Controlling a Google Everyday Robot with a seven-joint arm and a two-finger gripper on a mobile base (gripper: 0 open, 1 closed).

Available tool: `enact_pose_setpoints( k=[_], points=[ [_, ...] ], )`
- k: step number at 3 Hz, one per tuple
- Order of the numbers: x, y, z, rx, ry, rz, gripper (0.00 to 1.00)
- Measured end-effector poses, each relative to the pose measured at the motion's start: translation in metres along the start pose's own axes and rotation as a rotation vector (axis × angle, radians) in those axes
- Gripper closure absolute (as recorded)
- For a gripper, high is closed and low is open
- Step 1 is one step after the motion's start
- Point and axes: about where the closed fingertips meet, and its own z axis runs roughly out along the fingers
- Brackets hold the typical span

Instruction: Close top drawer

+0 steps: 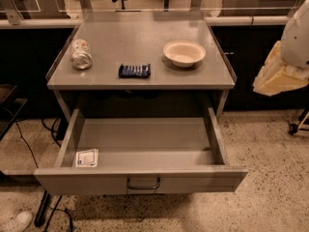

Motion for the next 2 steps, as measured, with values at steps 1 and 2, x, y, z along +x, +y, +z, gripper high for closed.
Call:
enact_pose_setpoints(
  k=[1, 2],
  points=[
    [0.0, 0.0, 0.0, 0.0, 0.0, 0.0, 0.97],
    [0.006, 0.025, 0.021, -0.044, -0.005, 0.022, 1.0]
  ],
)
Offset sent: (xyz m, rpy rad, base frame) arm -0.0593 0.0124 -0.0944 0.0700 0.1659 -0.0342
